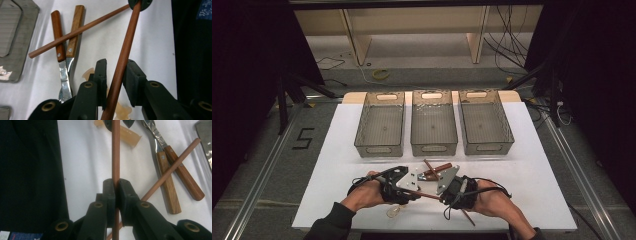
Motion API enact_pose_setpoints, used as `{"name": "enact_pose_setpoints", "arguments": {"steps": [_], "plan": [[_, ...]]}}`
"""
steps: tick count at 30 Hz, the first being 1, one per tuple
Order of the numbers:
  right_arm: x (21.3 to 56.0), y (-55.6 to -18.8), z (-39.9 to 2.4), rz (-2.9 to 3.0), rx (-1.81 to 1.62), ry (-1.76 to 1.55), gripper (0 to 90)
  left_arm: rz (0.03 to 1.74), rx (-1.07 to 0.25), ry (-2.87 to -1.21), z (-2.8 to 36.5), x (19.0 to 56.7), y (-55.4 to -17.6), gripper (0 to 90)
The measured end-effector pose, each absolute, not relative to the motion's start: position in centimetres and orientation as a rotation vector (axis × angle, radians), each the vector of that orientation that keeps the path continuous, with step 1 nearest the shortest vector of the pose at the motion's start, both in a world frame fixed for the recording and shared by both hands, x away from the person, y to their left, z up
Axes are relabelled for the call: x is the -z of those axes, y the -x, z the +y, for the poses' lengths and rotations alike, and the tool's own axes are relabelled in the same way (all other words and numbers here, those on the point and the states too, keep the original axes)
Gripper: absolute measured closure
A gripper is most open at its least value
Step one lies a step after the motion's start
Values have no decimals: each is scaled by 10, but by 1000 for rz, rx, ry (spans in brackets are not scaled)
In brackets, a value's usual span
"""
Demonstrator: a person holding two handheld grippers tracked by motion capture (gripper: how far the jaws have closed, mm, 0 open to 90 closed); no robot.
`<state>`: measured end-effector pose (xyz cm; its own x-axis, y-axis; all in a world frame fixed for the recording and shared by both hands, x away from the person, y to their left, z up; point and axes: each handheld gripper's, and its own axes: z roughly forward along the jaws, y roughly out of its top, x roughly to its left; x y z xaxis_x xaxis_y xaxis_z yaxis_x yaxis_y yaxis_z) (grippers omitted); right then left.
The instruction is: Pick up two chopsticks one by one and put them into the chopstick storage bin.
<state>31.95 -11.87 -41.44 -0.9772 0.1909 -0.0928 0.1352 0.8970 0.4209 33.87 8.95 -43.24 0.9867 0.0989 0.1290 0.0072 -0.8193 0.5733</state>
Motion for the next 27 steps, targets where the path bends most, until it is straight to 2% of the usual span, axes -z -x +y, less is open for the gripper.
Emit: {"name": "enact_pose_setpoints", "arguments": {"steps": [9, 13, 15, 18, 23, 27], "plan": [[415, -318, -121, 2928, -612, -199, 822, -26, -135, -2534, 89, 434, -334, 806], [410, -324, -125, 2905, -644, -279, 682, 11, -154, -2535, 90, 432, -335, 821], [405, -326, -129, 2870, -672, -316, 573, 56, -160, -2530, 94, 431, -338, 821], [396, -329, -136, 2811, -777, -405, 487, 120, -175, -2514, 100, 431, -344, 821], [386, -334, -147, 2700, -873, -570, 397, 252, -201, -2478, 107, 429, -352, 821], [383, -336, -153, 2652, -925, -662, 372, 383, -227, -2426, 116, 425, -361, 821]]}}
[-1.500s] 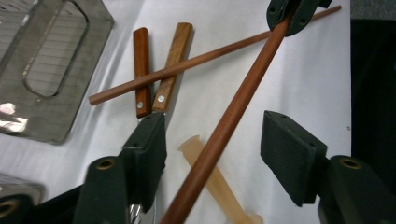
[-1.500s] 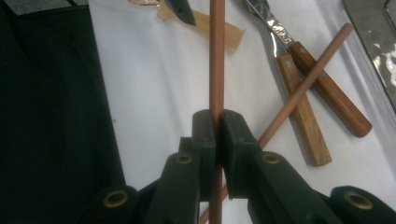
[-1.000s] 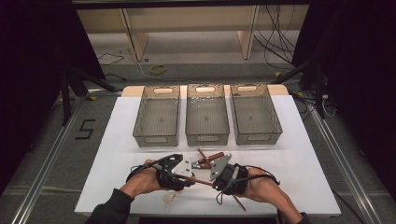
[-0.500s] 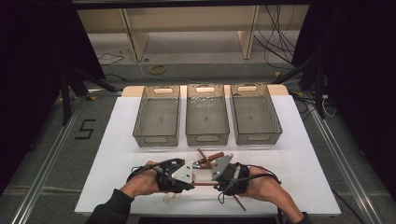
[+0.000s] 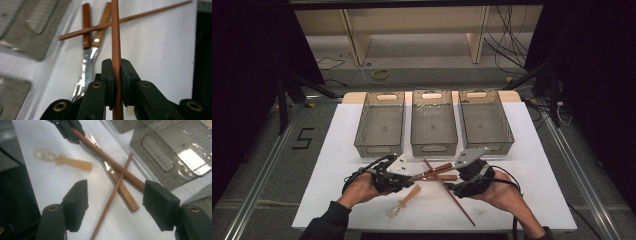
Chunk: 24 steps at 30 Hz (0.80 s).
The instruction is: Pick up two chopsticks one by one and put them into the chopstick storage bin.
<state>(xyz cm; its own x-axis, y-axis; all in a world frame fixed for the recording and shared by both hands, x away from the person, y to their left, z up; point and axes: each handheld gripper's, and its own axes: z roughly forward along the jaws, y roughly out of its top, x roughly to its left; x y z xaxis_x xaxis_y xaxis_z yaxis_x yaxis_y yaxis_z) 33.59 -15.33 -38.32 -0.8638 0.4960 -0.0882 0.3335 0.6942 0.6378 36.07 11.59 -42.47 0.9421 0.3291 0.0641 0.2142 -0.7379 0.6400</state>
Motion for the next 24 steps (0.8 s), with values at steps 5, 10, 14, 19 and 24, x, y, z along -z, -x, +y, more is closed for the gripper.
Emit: {"name": "enact_pose_setpoints", "arguments": {"steps": [5, 10, 14, 19, 24], "plan": [[388, -336, -160, 2627, -991, -752, 346, 515, -253, -2356, 130, 420, -370, 821], [408, -337, -168, 2643, -966, -830, 329, 609, -281, -2304, 139, 416, -377, 822], [416, -335, -173, 2625, -966, -873, 324, 690, -305, -2256, 151, 412, -385, 822], [424, -335, -175, 2636, -968, -903, 316, 789, -339, -2203, 167, 408, -398, 822], [428, -333, -175, 2644, -975, -899, 310, 886, -354, -2146, 181, 407, -409, 821]]}}
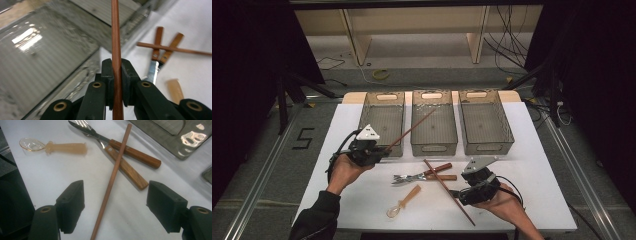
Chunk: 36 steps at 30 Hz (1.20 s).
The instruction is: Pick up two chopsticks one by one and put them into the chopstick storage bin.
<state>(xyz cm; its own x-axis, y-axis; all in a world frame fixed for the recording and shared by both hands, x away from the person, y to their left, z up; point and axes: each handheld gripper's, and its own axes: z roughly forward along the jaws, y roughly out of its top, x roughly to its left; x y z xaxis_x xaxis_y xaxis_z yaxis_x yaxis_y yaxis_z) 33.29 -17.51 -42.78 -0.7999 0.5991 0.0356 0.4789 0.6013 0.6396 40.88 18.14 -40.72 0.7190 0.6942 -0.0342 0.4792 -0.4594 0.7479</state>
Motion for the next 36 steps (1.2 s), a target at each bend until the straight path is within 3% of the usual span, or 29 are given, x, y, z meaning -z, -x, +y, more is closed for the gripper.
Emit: {"name": "enact_pose_setpoints", "arguments": {"steps": [19, 36], "plan": [[435, -332, -178, 2662, -952, -931, 311, 1062, -407, -2044, 221, 393, -443, 823], [437, -332, -177, 2676, -943, -928, 311, 1227, -376, -2004, 240, 407, -475, 822]]}}
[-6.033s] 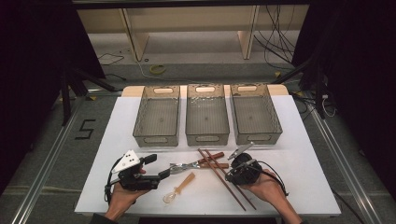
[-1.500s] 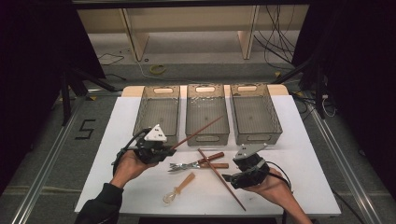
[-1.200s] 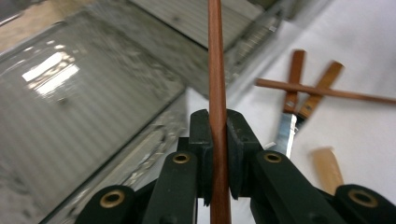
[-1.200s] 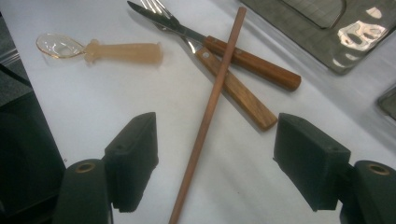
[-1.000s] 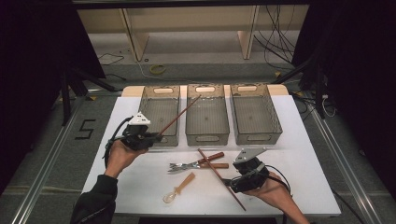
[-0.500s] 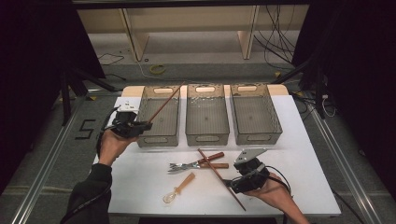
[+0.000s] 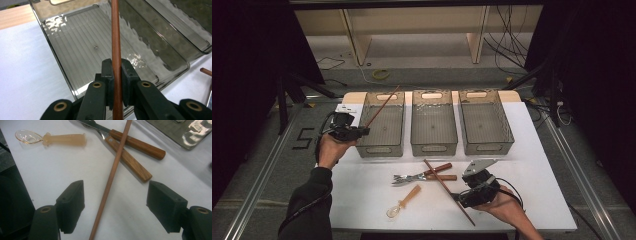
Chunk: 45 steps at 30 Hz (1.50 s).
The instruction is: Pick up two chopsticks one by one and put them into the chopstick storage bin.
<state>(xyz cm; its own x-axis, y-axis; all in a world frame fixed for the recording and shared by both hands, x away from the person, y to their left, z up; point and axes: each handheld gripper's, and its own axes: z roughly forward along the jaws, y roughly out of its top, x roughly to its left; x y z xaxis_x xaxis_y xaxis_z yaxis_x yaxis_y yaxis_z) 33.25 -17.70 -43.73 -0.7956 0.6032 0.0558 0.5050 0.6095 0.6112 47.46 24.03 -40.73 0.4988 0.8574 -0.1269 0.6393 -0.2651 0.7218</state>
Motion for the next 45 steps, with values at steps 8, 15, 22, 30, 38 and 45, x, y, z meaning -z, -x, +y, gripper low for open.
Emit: {"name": "enact_pose_setpoints", "arguments": {"steps": [8, 15, 22, 30, 38, 45], "plan": [[437, -333, -177, 2675, -941, -929, 311, 1272, -350, -1990, 240, 413, -482, 822], [437, -332, -177, 2677, -946, -929, 311, 1325, -330, -1978, 238, 418, -491, 820], [438, -332, -177, 2680, -946, -931, 311, 1373, -329, -1962, 235, 424, -499, 798], [439, -333, -178, 2686, -939, -935, 308, 1351, -315, -1917, 233, 416, -493, 444], [439, -334, -178, 2686, -935, -942, 308, 1213, -304, -1882, 228, 402, -465, 304], [440, -335, -177, 2689, -922, -964, 311, 1118, -285, -1864, 223, 400, -442, 253]]}}
